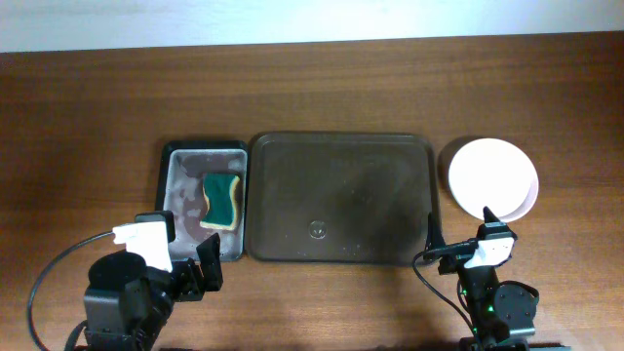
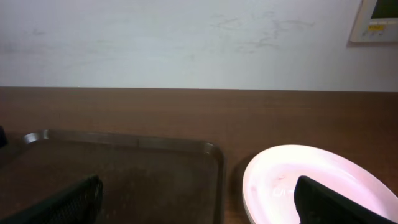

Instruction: Clean dirty plates on tray and stack at the side

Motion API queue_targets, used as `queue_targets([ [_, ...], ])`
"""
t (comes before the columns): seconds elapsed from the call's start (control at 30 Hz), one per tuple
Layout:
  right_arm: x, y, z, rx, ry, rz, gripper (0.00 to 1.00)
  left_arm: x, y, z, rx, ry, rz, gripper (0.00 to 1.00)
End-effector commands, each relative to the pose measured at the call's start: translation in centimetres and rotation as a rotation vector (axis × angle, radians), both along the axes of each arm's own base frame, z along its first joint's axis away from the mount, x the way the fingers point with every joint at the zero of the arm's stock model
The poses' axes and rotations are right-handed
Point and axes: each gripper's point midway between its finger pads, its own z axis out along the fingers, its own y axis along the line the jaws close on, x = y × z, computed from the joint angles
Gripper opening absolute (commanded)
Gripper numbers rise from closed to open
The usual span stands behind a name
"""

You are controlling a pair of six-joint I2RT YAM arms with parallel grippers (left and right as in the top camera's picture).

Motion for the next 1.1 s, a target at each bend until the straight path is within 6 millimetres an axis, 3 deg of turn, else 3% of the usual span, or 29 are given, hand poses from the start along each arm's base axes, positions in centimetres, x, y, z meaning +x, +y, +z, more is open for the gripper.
queue_targets([
  [0.0,0.0,0.0,-0.2,0.004,0.001,-0.002,0.99,0.0,0.2,-0.1,-0.003,0.000,0.016,0.99],
  [0.13,0.0,0.0,-0.2,0.004,0.001,-0.002,0.99,-0.3,1.4,-0.7,0.035,0.006,0.063,0.99],
  [0.23,0.0,0.0,-0.2,0.004,0.001,-0.002,0.99,-0.1,2.2,-2.9,0.037,-0.056,0.104,0.99],
  [0.33,0.0,0.0,-0.2,0.004,0.001,-0.002,0.99,0.8,1.6,-6.2,0.001,-0.212,0.085,0.99],
  [0.4,0.0,0.0,-0.2,0.004,0.001,-0.002,0.99,1.7,1.6,-7.3,-0.016,-0.323,0.087,0.99],
  [0.53,0.0,0.0,-0.2,0.004,0.001,-0.002,0.99,4.2,1.4,-6.0,-0.043,-0.595,0.089,0.99],
  [0.6,0.0,0.0,-0.2,0.004,0.001,-0.002,0.99,4.6,1.3,-5.6,0.024,-0.681,0.059,0.99],
  [0.67,0.0,0.0,-0.2,0.004,0.001,-0.002,0.99,4.6,1.2,-6.6,0.087,-0.647,0.030,0.99],
  [0.7,0.0,0.0,-0.2,0.004,0.001,-0.002,0.99,4.5,1.2,-8.1,0.094,-0.585,0.025,0.99],
  [1.07,0.0,0.0,-0.2,0.004,0.001,-0.002,0.99,4.5,0.9,-8.1,0.088,-0.585,0.009,0.99],
])
